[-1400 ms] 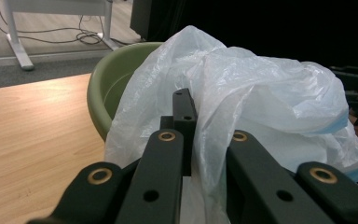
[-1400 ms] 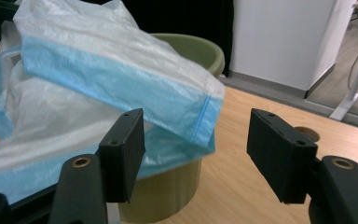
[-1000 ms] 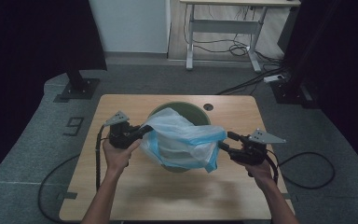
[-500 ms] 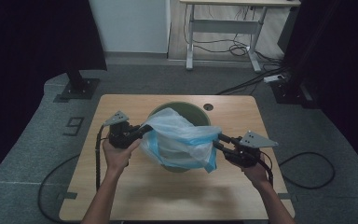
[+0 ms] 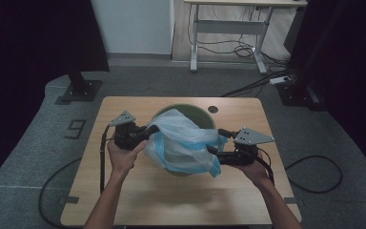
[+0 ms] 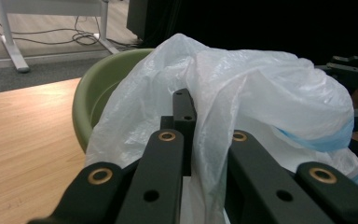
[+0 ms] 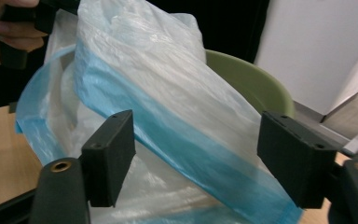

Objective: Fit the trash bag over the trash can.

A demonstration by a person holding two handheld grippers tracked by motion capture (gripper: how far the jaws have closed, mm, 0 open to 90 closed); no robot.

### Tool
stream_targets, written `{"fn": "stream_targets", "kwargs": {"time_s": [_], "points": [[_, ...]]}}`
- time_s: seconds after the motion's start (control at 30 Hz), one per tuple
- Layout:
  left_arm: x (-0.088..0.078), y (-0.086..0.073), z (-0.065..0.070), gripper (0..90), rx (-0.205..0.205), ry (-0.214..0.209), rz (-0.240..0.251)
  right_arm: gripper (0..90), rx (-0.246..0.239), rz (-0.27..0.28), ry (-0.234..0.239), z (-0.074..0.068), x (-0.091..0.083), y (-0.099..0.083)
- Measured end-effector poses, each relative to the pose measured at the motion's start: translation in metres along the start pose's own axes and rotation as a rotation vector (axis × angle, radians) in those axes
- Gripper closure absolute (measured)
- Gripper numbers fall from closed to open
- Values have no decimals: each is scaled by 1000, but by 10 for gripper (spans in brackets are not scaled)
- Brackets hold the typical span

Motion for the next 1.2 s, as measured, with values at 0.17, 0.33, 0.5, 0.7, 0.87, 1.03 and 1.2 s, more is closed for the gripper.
{"fn": "stream_targets", "kwargs": {"time_s": [0.17, 0.33, 0.5, 0.7, 0.87, 1.03, 1.2], "points": [[4, -1, 4, 887, 11, -3, -12, 222, 8, 0, 8, 1, 4, 5], [6, -1, 7, 888, 18, -10, -13, 270, 3, 4, 38, -1, 6, 11], [4, 0, 7, 888, 18, -14, -14, 629, -1, 14, 16, -2, 8, 11], [5, 7, 2, 887, 28, -5, -40, 813, 32, 10, -45, 15, 9, 17], [6, 17, -3, 886, 39, -4, -60, 871, 44, 3, -71, 29, 19, 22], [4, 24, -13, 886, 30, -10, -60, 875, 60, -5, -89, 43, 31, 28], [6, 27, -28, 886, 28, 2, -59, 873, 41, -28, -105, 59, 41, 35]]}}
Point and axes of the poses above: each handheld gripper's, and its own axes: x roughly forward along the jaws, y roughly out of its top, z roughly to its right, the point moved 7 cm from there along x, roughly forward along the jaws, and after that the axes turned 9 degrees about -z, right-handed, at the moved point
